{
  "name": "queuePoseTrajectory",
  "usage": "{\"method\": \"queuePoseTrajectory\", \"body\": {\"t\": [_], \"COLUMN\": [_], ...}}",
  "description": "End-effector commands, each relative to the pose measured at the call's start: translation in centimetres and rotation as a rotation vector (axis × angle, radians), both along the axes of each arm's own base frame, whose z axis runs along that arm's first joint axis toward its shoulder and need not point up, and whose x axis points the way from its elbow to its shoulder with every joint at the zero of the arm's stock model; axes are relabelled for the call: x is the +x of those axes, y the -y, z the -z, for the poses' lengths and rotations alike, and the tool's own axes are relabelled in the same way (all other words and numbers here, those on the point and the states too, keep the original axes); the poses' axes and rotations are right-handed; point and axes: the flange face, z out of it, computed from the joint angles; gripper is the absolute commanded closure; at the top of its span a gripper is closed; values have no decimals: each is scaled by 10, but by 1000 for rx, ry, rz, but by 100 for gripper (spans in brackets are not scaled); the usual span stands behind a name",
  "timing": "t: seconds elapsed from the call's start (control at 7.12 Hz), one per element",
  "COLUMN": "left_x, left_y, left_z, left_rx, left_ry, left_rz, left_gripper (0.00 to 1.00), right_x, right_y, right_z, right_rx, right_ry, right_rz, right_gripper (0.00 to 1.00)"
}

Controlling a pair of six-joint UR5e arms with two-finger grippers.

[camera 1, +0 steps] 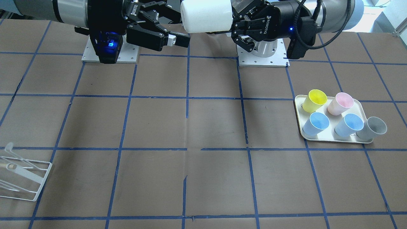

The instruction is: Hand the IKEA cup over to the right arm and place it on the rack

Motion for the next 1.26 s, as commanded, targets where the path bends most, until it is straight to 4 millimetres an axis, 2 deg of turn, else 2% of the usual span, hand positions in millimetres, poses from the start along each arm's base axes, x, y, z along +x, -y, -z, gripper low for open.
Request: {"method": "queuePoseTrajectory", "body": {"t": [0.0, 0.42, 1.12], "left_x": [0, 0, 0], "left_y": [0, 0, 0], "left_z": [-1, 0, 0], "left_rx": [-4, -3, -2], "left_ry": [1, 0, -1], "left_rz": [0, 0, -1], "left_gripper": [100, 100, 100], "right_x": [-4, 1, 6], "right_y": [0, -25, -24], "right_z": [-2, -21, -16], "right_rx": [-4, -34, 1], "right_ry": [-7, -13, -7], "right_rz": [7, 2, -4], "right_gripper": [0, 0, 0]}}
